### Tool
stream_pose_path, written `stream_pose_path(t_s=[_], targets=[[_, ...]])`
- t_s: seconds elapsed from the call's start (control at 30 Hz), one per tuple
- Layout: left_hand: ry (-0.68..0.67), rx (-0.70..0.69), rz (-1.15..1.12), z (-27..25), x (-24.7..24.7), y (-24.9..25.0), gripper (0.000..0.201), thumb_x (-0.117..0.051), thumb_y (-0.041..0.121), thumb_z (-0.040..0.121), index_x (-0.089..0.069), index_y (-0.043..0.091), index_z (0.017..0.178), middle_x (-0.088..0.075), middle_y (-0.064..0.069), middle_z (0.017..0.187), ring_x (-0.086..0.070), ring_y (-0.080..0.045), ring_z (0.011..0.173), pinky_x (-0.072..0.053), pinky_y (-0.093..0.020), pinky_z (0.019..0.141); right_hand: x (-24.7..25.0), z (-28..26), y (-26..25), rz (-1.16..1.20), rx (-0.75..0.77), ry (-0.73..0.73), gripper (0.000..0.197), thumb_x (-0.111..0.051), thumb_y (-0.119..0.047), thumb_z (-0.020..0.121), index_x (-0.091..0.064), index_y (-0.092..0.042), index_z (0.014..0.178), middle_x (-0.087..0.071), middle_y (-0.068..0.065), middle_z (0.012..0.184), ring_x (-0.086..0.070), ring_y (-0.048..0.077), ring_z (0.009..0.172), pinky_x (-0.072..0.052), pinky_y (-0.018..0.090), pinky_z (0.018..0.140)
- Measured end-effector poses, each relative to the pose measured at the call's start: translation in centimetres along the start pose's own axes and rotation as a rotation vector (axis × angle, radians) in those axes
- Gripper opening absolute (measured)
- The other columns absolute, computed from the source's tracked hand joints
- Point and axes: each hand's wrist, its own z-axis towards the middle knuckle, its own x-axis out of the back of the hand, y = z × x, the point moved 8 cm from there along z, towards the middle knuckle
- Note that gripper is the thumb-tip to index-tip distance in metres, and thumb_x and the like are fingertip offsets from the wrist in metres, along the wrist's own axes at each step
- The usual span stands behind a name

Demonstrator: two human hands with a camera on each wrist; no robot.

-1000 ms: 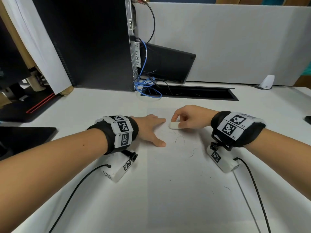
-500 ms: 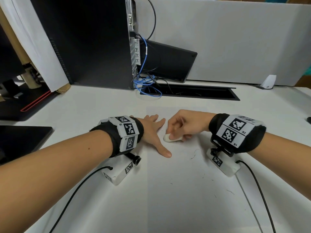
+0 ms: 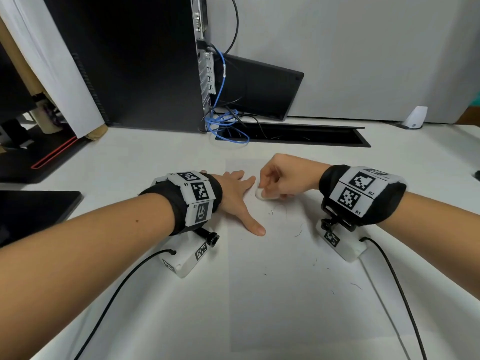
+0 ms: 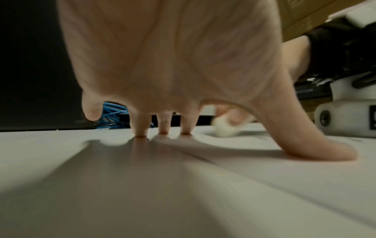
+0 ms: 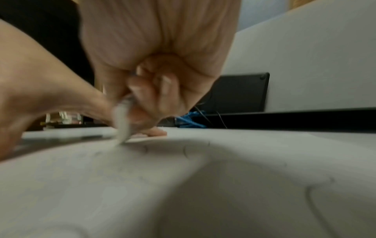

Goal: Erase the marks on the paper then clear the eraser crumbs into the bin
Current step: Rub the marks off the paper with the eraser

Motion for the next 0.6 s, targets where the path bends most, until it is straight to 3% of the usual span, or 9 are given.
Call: stream_pose_path(t_s=[0.07, 0.1, 0.17, 0.23, 0.37, 0.5, 0.6], targets=[[0.006, 0.010, 0.024, -0.1, 0.1, 0.0, 0.123, -0.063, 0.076, 0.061, 0.013, 0.035, 0.148, 0.014, 0.008, 0.159, 0.009, -0.014, 0.147, 0.001, -0.057, 0.114, -1.8, -1.3, -0.1, 0.089, 0.003, -0.200, 0.014, -0.069, -0.013, 0.082, -0.066, -0.018, 0.070, -0.060, 0.010, 0.063, -0.050, 0.014, 0.050, -0.040, 0.019, 0.049], [0.006, 0.013, 0.035, -0.1, 0.1, 0.0, 0.123, -0.063, 0.076, 0.061, 0.012, 0.034, 0.148, 0.014, 0.008, 0.159, 0.008, -0.014, 0.147, 0.001, -0.057, 0.114, -2.1, -1.7, 0.0, 0.102, 0.003, -0.225, 0.012, -0.070, -0.015, 0.082, -0.068, -0.018, 0.071, -0.060, 0.009, 0.062, -0.050, 0.013, 0.050, -0.040, 0.018, 0.048], [0.010, 0.015, 0.044, -0.1, 0.2, 0.1, 0.123, -0.063, 0.075, 0.061, 0.011, 0.033, 0.149, 0.013, 0.007, 0.159, 0.006, -0.015, 0.148, -0.001, -0.057, 0.114, -0.7, -1.5, 0.6, 0.016, 0.001, -0.089, 0.010, -0.072, -0.020, 0.080, -0.068, -0.018, 0.071, -0.059, -0.001, 0.059, -0.049, 0.002, 0.045, -0.039, 0.010, 0.048], [0.012, 0.017, 0.049, -0.2, 0.4, 0.2, 0.123, -0.064, 0.075, 0.061, 0.011, 0.033, 0.149, 0.013, 0.007, 0.159, 0.005, -0.015, 0.148, -0.002, -0.056, 0.114, 0.6, -1.4, 0.7, -0.051, -0.003, 0.038, 0.012, -0.071, -0.022, 0.080, -0.068, -0.015, 0.072, -0.057, -0.005, 0.058, -0.048, -0.001, 0.042, -0.038, 0.007, 0.048], [0.005, 0.022, 0.066, -0.2, 0.4, 0.3, 0.124, -0.064, 0.075, 0.060, 0.011, 0.032, 0.149, 0.012, 0.007, 0.159, 0.004, -0.015, 0.148, -0.003, -0.055, 0.115, -1.1, -2.0, 0.9, 0.047, -0.015, -0.131, 0.012, -0.073, -0.019, 0.079, -0.068, -0.014, 0.069, -0.062, 0.004, 0.062, -0.050, 0.007, 0.049, -0.043, 0.015, 0.054], [0.004, 0.020, 0.063, -0.2, 0.4, 0.3, 0.124, -0.065, 0.075, 0.060, 0.011, 0.033, 0.149, 0.012, 0.006, 0.159, 0.004, -0.015, 0.148, -0.003, -0.054, 0.115, 1.2, -1.4, 1.7, -0.091, -0.055, 0.086, 0.013, -0.069, -0.019, 0.080, -0.070, -0.006, 0.081, -0.060, -0.002, 0.063, -0.050, 0.001, 0.045, -0.041, 0.013, 0.052], [-0.003, 0.024, 0.070, -0.1, 0.5, 0.4, 0.125, -0.065, 0.075, 0.060, 0.011, 0.032, 0.149, 0.012, 0.005, 0.159, 0.003, -0.016, 0.148, -0.004, -0.054, 0.115, -0.5, -1.7, 1.3, 0.008, -0.047, -0.067, 0.009, -0.069, -0.015, 0.080, -0.068, -0.007, 0.077, -0.061, 0.008, 0.065, -0.051, 0.011, 0.049, -0.042, 0.021, 0.052]])
